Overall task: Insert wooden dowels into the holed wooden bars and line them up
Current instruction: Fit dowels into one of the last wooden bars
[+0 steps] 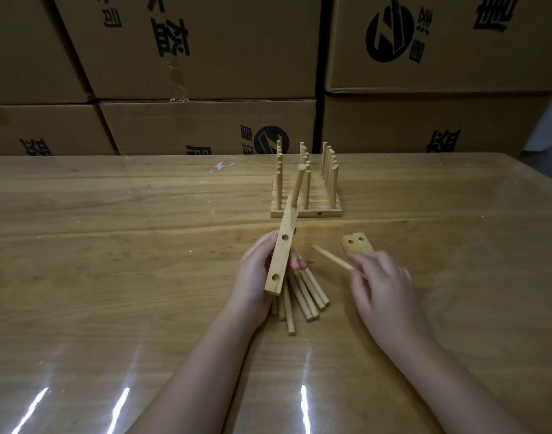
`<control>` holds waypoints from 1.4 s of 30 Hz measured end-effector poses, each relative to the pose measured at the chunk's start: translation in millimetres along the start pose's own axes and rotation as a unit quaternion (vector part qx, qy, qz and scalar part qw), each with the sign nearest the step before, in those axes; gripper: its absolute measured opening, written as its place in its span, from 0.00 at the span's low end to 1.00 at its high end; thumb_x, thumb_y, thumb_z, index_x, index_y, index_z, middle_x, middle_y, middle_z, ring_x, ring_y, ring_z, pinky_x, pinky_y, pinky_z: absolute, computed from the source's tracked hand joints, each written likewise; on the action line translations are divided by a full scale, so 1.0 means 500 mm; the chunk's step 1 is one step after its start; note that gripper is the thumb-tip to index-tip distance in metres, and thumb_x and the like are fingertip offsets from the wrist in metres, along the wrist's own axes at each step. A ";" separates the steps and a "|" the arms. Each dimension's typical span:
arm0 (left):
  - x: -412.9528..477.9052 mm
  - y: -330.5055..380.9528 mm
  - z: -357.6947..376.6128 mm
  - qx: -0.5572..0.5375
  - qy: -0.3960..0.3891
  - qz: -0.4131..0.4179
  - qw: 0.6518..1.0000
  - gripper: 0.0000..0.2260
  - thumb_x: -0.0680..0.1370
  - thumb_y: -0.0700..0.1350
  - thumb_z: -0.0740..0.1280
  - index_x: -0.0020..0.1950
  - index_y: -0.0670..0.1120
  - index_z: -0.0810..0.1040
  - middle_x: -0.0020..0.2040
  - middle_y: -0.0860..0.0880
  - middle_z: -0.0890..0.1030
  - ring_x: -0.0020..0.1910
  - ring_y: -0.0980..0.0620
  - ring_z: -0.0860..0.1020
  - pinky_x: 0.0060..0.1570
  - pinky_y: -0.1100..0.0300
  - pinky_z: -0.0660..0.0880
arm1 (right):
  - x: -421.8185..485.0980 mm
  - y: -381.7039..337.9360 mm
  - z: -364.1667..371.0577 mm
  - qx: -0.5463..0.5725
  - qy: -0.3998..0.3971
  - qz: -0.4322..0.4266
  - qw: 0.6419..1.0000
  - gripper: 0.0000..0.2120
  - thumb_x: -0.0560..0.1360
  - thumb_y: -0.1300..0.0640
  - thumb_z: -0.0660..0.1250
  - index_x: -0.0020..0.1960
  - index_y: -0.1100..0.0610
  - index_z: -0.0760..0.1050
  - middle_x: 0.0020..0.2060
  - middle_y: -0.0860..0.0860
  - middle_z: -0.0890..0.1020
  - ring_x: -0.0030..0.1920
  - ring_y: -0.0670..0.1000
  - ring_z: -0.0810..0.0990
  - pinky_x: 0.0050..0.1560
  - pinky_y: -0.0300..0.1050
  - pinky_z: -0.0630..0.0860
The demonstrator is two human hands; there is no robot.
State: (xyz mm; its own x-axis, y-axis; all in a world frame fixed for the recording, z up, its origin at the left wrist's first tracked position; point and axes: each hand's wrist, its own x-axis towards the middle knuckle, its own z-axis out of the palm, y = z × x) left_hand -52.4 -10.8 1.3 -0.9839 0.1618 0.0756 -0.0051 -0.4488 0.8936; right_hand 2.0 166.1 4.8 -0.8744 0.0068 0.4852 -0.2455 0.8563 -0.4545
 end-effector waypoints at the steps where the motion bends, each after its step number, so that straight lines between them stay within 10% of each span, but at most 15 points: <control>1: 0.000 -0.001 -0.001 0.000 -0.001 0.000 1.000 0.15 0.83 0.44 0.54 0.54 0.41 0.79 0.30 0.43 0.76 0.36 0.45 0.78 0.41 0.59 0.77 | -0.001 -0.001 -0.003 0.065 0.027 0.013 0.997 0.12 0.77 0.62 0.61 0.58 0.56 0.77 0.43 0.45 0.77 0.43 0.43 0.75 0.49 0.42 0.72; 5: 0.000 0.002 0.001 0.016 0.002 0.010 1.000 0.15 0.83 0.43 0.53 0.53 0.42 0.79 0.29 0.43 0.76 0.34 0.45 0.78 0.41 0.59 0.76 | 0.006 -0.002 -0.014 0.278 0.085 0.103 0.951 0.12 0.79 0.60 0.57 0.52 0.48 0.77 0.38 0.46 0.80 0.35 0.36 0.75 0.35 0.26 0.68; 8: -0.008 -0.002 0.011 0.086 -0.001 0.037 0.996 0.14 0.83 0.43 0.53 0.54 0.42 0.78 0.28 0.46 0.77 0.32 0.47 0.78 0.39 0.59 0.77 | 0.008 -0.005 -0.014 0.304 0.067 0.092 0.946 0.13 0.79 0.60 0.58 0.51 0.44 0.76 0.42 0.45 0.81 0.43 0.37 0.78 0.43 0.27 0.71; 28: -0.018 0.003 0.017 0.109 -0.082 -0.001 0.991 0.13 0.81 0.45 0.55 0.55 0.41 0.77 0.39 0.44 0.83 0.36 0.49 0.78 0.35 0.60 0.77 | 0.005 0.000 0.000 0.166 0.037 -0.006 0.985 0.11 0.75 0.60 0.65 0.57 0.55 0.79 0.43 0.46 0.77 0.41 0.44 0.76 0.39 0.40 0.74; 42: -0.007 0.001 0.004 0.102 -0.126 -0.013 0.987 0.15 0.78 0.46 0.63 0.63 0.42 0.75 0.56 0.42 0.83 0.58 0.44 0.80 0.57 0.53 0.77 | 0.009 -0.002 -0.017 0.079 0.178 -0.041 0.980 0.14 0.72 0.68 0.68 0.54 0.56 0.81 0.41 0.53 0.69 0.39 0.54 0.70 0.35 0.55 0.73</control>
State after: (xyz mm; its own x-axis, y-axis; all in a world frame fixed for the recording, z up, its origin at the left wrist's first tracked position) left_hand -48.7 -9.9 2.2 -0.9085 0.3953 0.1352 0.0305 -0.2601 0.9651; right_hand 1.6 169.6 13.9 -0.6550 0.1457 0.7415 -0.3942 0.7712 -0.4998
